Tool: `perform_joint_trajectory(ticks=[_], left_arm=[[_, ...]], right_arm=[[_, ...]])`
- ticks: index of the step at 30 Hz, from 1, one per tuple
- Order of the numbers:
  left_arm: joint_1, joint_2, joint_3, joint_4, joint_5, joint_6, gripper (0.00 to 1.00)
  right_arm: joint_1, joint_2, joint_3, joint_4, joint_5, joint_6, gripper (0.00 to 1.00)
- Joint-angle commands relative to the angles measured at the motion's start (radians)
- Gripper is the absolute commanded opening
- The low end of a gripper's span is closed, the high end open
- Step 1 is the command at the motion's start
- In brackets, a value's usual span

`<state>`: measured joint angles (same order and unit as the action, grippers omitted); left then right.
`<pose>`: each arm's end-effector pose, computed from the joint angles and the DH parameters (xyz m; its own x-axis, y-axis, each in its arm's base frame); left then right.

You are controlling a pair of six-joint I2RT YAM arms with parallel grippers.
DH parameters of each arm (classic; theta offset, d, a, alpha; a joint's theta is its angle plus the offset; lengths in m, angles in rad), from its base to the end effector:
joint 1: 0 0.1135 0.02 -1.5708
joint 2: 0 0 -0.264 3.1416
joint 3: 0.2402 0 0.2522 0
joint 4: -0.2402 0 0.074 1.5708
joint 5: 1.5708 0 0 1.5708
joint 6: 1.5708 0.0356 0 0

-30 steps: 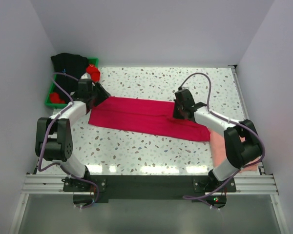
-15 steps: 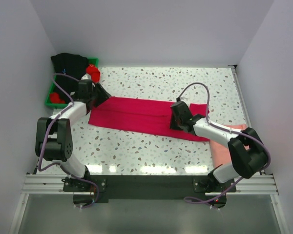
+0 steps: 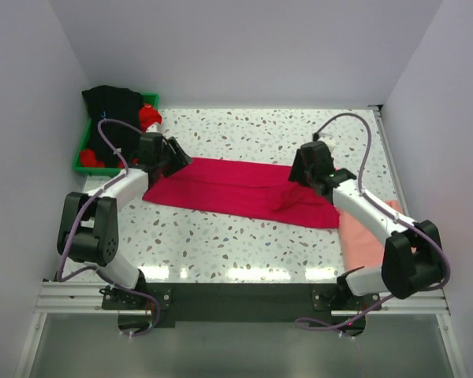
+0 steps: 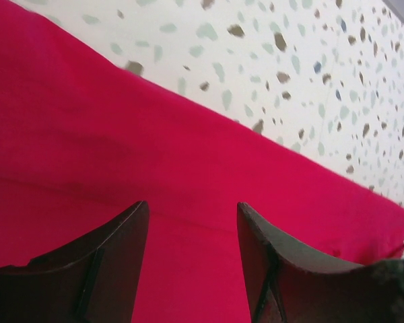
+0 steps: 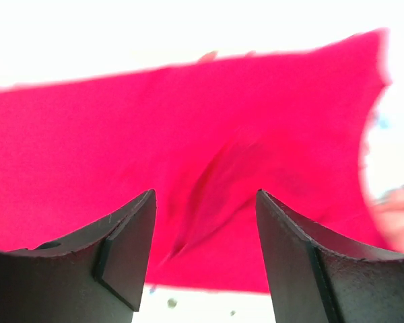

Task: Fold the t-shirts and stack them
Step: Fold the tshirt

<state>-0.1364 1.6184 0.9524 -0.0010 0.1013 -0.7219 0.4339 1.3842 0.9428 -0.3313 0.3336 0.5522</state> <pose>0.3445 -0.0509 0.2053 -0.6014 -0.5810 -0.5484 -0.2444 0.7872 -0.5661 0.2728 0.1135 0.2474 -0.6360 0.2516 -0.7295 0.1752 0.9678 0.1810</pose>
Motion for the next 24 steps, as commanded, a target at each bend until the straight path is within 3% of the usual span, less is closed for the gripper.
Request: perform_joint_trajectory(ticks=[1,10,13,20,24], left_arm=[[-0.083,-0.051,-0.024,0.061,0.018,0.001,0.59],[-0.247,-0.038,-0.047,0.072,0.005,0.001,0.59],[-0.275,-0.034,-0.049,0.076,0.003,0.002,0.59],[-0.290,-0.038,-0.050,0.075,0.005,0.009,0.59],[-0.290,-0.043,-0.052,0.075,0.008,0.012,0.59]], right_arm=[[-0.098,0.082,0.099,-0.057,0.042,-0.069,0.64],[-0.161,0.418,0.386,-0.147,-0.044,-0.130,0.64],[-0.161,0.432,0.354,-0.140,-0.062,-0.115,0.61],[-0.161,0.311,0.130,-0.091,-0.119,-0.086,0.30],[-0.159,0.190,0.027,-0.086,-0.156,-0.083,0.21]])
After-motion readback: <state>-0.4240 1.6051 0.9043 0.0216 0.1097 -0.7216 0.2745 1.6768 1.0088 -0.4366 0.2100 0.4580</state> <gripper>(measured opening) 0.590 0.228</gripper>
